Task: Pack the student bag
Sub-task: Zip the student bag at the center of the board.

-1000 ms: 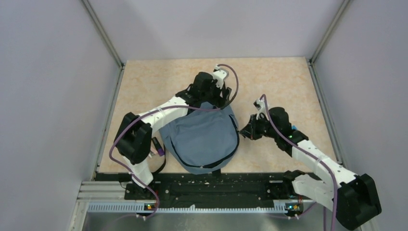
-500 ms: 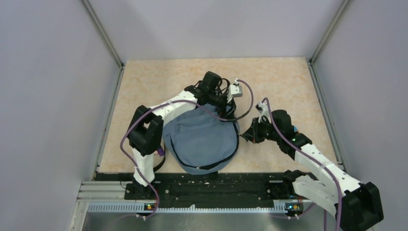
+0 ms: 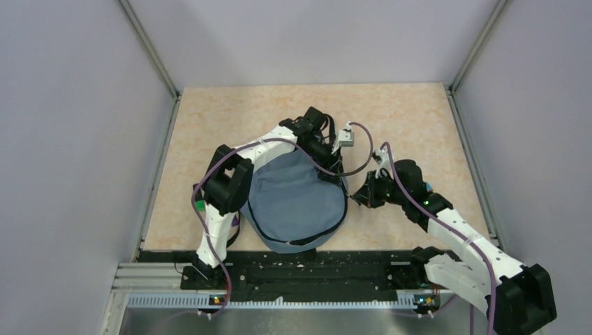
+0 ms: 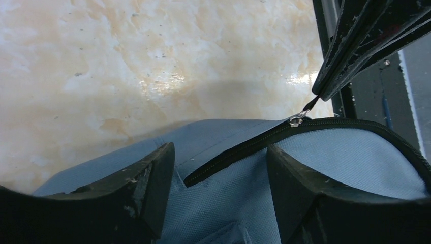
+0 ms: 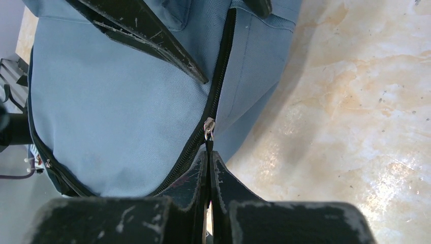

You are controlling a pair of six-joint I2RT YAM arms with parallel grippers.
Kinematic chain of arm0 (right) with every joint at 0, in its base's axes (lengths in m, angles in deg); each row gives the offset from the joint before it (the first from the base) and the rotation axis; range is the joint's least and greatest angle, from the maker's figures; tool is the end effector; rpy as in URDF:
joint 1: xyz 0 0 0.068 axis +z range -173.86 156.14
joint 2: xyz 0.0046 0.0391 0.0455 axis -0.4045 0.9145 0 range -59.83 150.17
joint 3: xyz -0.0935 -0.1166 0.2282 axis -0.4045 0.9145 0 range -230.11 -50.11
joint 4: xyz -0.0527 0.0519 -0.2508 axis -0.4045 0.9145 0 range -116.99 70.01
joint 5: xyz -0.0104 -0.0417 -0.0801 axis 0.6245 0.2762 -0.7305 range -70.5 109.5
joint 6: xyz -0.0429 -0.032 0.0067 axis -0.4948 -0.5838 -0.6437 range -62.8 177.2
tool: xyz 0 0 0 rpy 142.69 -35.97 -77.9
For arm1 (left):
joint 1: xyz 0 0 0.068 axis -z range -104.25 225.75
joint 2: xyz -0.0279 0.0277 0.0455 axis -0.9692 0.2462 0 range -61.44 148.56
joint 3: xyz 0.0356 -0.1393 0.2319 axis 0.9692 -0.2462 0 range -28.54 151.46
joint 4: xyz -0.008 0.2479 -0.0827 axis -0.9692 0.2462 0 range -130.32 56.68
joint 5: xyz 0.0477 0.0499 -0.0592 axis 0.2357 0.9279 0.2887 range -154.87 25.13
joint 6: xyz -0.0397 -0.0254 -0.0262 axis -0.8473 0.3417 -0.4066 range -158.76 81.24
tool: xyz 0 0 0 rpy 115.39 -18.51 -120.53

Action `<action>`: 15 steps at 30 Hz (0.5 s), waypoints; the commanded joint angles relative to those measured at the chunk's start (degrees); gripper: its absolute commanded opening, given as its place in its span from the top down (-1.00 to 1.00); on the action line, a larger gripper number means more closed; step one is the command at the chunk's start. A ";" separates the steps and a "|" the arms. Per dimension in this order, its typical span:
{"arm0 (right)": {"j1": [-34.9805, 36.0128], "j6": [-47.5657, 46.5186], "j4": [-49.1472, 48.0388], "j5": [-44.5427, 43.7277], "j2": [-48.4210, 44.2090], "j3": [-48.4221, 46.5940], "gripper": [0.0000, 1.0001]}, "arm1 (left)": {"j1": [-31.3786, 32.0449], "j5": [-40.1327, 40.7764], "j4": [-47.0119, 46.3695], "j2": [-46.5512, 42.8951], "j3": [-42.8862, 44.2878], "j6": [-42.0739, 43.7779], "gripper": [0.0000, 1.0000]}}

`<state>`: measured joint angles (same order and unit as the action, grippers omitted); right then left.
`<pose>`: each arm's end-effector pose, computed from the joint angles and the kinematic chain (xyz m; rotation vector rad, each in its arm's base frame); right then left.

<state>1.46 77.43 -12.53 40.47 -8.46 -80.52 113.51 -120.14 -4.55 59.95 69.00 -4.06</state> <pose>0.1689 0.0939 0.2259 -0.3160 2.2485 0.8371 0.3405 -0.3009 0.2134 1.6687 1.7087 -1.2547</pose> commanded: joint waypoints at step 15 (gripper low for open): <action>-0.01 0.67 -0.14 -1.43 -1.91 -1.76 1.00 | 1.80 0.10 10.10 2.27 0.71 4.04 0.96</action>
<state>1.46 77.84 -12.27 40.03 -8.79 -80.52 114.45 -121.29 1.33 61.98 71.10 -0.48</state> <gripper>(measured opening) 0.004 0.108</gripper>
